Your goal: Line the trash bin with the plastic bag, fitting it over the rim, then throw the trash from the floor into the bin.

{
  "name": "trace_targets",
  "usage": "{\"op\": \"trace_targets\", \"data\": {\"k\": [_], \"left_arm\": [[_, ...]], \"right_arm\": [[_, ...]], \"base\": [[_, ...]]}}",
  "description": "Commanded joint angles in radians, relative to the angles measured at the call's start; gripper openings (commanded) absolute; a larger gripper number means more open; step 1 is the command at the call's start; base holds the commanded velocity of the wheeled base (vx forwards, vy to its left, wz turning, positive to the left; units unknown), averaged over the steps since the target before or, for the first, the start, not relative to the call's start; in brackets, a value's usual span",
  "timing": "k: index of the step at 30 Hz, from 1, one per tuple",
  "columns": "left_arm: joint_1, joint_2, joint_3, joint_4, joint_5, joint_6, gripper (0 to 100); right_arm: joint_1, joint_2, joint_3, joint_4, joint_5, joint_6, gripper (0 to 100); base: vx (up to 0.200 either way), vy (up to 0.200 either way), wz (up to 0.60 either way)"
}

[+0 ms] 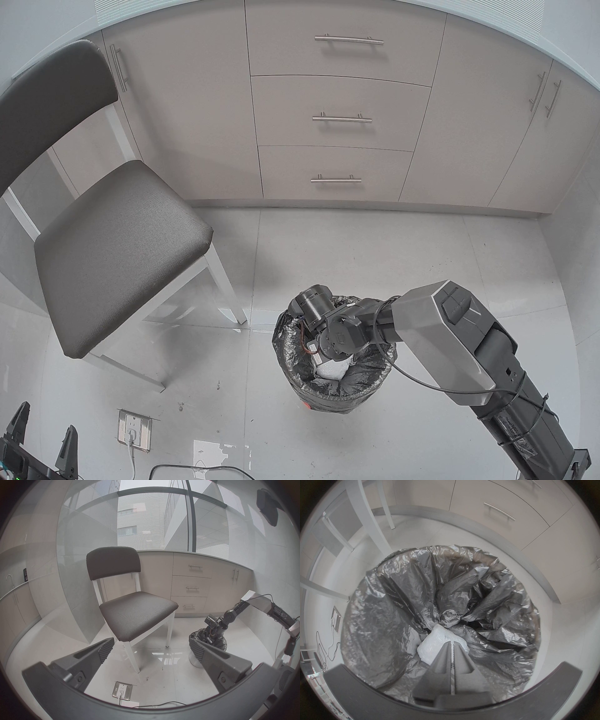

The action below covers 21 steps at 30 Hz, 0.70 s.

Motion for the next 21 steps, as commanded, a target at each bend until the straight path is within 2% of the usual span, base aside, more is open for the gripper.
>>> {"op": "trace_targets", "data": {"k": [1,10,14,21], "left_arm": [[0.000,-0.016,0.010,0.000,0.000,0.000,100],[0.002,-0.016,0.010,0.000,0.000,0.000,100],[0.000,-0.016,0.010,0.000,0.000,0.000,100],[0.000,-0.016,0.008,0.000,0.000,0.000,100]], "right_arm": [[0.000,0.072,0.000,-0.036,-0.001,-0.002,0],[-0.014,0.138,0.000,-0.129,0.004,-0.019,0],[-0.039,0.177,0.000,-0.232,0.013,-0.078,0],[-0.080,0.194,0.000,-0.254,0.013,-0.081,0]], "base": [[0.000,0.000,0.00],[0.000,0.000,0.00],[0.000,0.000,0.00],[0.000,0.000,0.00]]}}
